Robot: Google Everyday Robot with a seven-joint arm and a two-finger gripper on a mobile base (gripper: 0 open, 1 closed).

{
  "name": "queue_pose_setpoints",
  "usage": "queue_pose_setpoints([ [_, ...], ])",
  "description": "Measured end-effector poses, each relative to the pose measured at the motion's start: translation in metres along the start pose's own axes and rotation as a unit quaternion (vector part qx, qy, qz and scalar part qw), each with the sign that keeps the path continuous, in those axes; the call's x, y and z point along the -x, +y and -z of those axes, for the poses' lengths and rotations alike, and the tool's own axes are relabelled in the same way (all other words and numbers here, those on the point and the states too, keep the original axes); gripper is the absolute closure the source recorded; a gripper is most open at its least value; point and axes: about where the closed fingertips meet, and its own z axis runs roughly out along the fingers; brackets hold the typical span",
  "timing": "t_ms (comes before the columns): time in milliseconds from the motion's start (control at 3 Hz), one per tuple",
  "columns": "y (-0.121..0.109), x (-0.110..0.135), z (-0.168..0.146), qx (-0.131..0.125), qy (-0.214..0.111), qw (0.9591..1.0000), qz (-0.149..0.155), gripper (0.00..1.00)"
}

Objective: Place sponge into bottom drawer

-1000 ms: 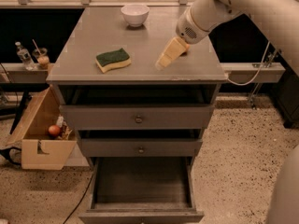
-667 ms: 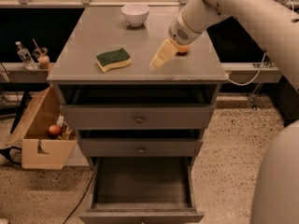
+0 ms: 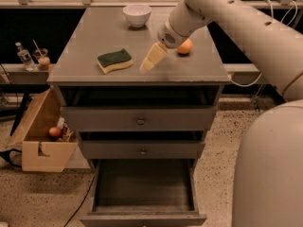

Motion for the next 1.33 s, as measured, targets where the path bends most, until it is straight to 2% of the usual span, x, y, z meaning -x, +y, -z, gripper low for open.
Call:
queue_pose_setpoints([
  [667, 0.003, 0.041, -0.061, 0.025, -0.007, 0.9996, 0.006, 0.00],
  [1000, 0.009, 0.056, -0.077, 0.036, -0.017, 0.9992, 0.005, 0.00],
  [1333, 0.012, 0.062, -0.082, 0.040, -0.021, 0.9990, 0.004, 0.18],
])
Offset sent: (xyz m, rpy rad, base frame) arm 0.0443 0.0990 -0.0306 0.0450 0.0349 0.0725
